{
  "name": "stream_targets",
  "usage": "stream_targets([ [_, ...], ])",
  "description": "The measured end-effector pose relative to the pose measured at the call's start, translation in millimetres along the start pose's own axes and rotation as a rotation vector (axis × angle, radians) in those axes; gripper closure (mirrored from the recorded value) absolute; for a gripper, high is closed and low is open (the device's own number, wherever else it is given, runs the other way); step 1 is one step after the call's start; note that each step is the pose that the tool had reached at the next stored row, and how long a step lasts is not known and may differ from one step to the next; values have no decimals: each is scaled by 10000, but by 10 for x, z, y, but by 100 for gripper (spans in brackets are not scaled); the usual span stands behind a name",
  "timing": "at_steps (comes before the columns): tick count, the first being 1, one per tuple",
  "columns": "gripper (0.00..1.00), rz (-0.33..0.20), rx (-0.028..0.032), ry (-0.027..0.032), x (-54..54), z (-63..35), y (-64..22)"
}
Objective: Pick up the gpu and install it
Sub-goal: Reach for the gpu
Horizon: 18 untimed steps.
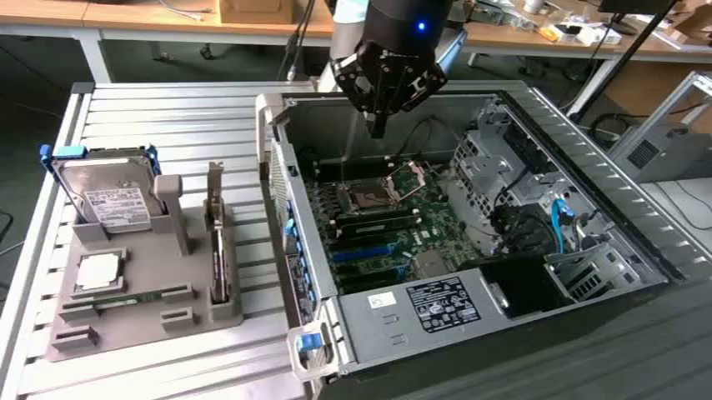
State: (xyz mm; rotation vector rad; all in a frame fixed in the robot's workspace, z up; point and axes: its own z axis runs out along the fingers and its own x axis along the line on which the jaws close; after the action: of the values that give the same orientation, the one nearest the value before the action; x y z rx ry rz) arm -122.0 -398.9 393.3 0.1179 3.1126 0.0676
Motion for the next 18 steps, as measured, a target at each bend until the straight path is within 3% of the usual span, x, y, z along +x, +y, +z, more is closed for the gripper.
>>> stream_targets([
  [18, 89, -2, 0, 0, 77, 15, -6],
])
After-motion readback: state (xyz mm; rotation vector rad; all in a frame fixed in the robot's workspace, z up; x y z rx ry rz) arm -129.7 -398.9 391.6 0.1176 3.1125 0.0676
